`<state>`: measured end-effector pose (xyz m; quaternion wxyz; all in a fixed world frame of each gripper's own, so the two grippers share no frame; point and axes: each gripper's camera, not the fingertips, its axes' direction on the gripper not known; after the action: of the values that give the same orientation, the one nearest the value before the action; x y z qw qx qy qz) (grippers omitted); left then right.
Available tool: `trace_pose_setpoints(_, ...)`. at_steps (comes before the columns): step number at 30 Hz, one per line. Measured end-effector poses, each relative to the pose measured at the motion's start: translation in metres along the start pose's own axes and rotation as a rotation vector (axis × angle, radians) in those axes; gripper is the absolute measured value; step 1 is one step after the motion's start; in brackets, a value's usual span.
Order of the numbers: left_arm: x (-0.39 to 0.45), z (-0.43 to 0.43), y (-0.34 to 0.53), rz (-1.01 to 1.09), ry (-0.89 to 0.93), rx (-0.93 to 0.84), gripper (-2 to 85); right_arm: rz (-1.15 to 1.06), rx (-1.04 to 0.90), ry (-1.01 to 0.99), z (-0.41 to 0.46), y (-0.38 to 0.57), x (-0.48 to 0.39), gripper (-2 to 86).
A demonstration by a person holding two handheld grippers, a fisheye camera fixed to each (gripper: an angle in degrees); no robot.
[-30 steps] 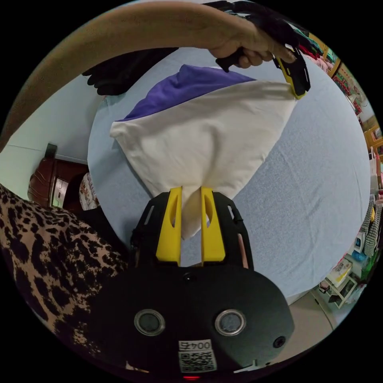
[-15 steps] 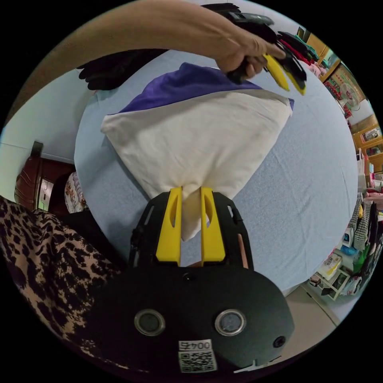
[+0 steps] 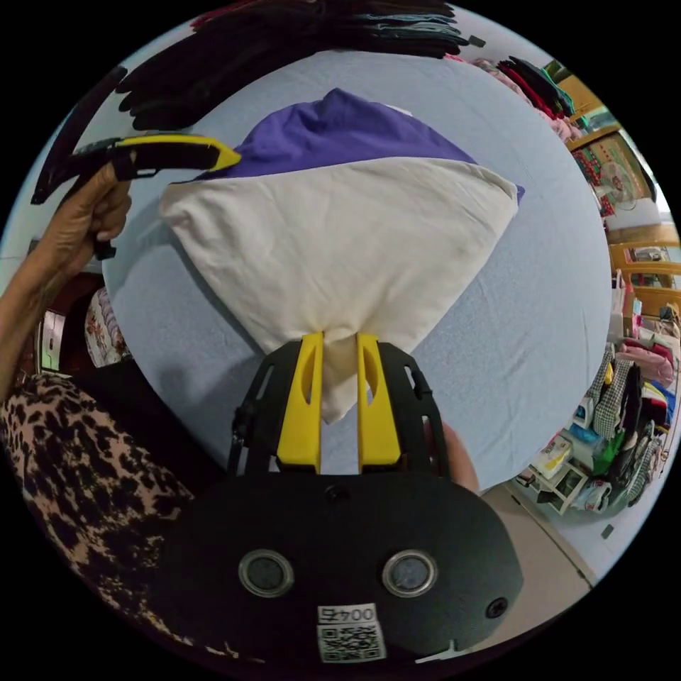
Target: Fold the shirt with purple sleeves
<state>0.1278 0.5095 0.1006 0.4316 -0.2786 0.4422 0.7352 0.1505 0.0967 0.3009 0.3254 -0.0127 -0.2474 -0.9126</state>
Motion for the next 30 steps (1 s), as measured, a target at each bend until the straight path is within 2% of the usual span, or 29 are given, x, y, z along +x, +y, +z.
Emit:
trace_pose_setpoints(4,-0.027,-0.003,0.034,-0.083,0.057,0.019,6.8,0.015,-0.030,0.003,0.014,-0.011,0.005,7.6)
trace_pose_setpoints(11,-0.059,-0.043,0.033,-0.088,0.064,0.110,6.4,-0.052,-0.073,-0.053,0.031,-0.029,0.025,6.7)
trace_pose_setpoints(25,-0.103,-0.041,0.020,-0.144,0.176,0.029,6.1,-0.088,-0.158,-0.002,0.056,-0.056,0.029,7.4)
trace_pose_setpoints(30,-0.103,-0.049,0.018,-0.103,0.085,0.033,2.5,-0.095,-0.185,0.003,0.062,-0.064,0.031,7.4)
